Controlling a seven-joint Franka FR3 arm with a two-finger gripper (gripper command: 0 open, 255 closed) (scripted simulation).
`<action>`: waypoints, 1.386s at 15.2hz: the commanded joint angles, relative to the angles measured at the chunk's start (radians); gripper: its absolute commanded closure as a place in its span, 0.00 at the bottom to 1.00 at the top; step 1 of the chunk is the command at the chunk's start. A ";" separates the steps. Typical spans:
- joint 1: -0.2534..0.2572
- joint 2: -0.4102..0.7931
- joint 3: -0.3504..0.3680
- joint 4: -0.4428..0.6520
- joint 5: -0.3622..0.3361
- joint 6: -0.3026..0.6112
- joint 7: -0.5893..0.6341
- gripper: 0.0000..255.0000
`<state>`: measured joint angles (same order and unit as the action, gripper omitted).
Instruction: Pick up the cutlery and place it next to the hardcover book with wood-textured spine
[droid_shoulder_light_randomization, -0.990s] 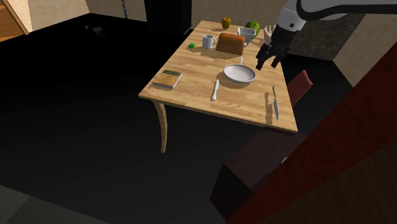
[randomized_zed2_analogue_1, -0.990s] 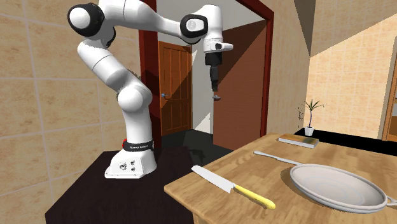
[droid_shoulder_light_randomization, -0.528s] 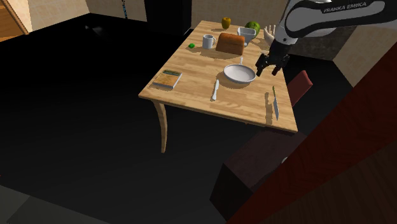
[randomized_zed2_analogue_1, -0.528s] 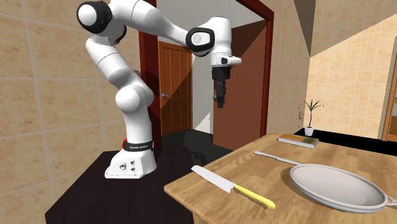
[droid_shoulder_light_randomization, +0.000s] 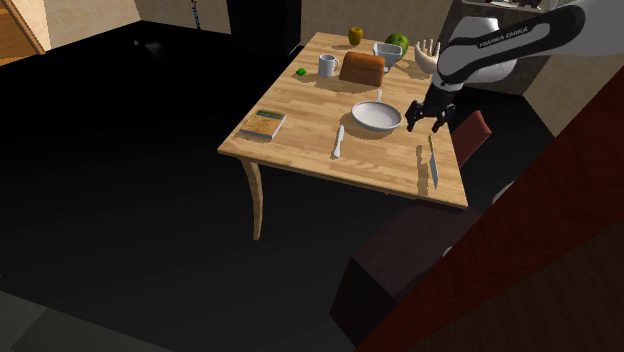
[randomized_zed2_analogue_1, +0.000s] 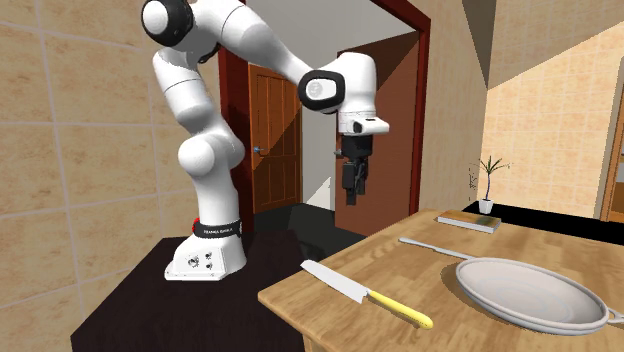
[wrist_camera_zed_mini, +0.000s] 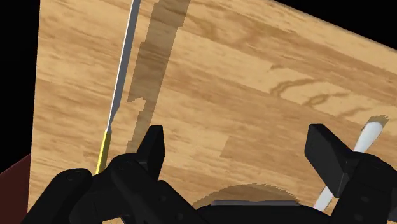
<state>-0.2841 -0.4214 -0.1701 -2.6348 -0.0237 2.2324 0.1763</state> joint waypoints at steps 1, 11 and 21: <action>-0.026 0.049 -0.021 -0.003 -0.009 0.048 0.010 0.00; -0.127 0.338 -0.129 0.013 -0.001 0.292 0.039 0.00; -0.144 0.518 -0.140 0.017 0.098 0.454 -0.022 0.00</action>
<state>-0.4266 0.0772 -0.3127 -2.6164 0.0589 2.6662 0.1665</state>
